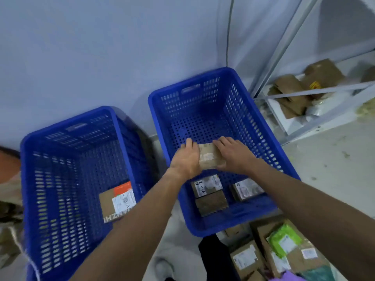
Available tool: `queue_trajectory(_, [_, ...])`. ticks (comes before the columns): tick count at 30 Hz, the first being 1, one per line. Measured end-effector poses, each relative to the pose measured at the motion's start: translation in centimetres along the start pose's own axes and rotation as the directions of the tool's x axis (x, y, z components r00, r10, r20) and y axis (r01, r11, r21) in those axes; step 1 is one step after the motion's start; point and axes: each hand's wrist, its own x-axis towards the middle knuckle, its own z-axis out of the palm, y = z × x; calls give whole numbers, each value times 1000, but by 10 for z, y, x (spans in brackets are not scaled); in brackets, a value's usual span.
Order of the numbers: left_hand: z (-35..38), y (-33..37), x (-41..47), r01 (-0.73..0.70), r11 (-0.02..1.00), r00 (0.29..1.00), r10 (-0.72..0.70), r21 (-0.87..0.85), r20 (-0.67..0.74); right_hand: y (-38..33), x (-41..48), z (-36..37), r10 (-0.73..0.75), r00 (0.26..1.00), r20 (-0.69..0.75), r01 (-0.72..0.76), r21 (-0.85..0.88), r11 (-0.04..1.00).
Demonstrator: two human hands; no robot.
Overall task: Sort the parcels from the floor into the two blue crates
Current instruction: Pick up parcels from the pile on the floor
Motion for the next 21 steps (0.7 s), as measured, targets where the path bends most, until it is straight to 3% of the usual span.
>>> queue_trajectory(9, [137, -16, 103, 122, 988, 972, -138, 94, 189, 44, 102, 144, 25, 980, 196, -33, 38, 999])
queue_trajectory(14, [211, -24, 131, 162, 964, 924, -223, 210, 311, 43, 136, 220, -20, 966, 257, 28, -30, 999])
queue_trajectory(19, [250, -31, 138, 179, 954, 875, -267, 242, 405, 42, 143, 258, -81, 951, 298, 104, -62, 993])
queue_trajectory(21, [255, -34, 135, 178, 959, 873, -258, 222, 414, 43, 143, 261, -52, 951, 305, 58, -11, 998])
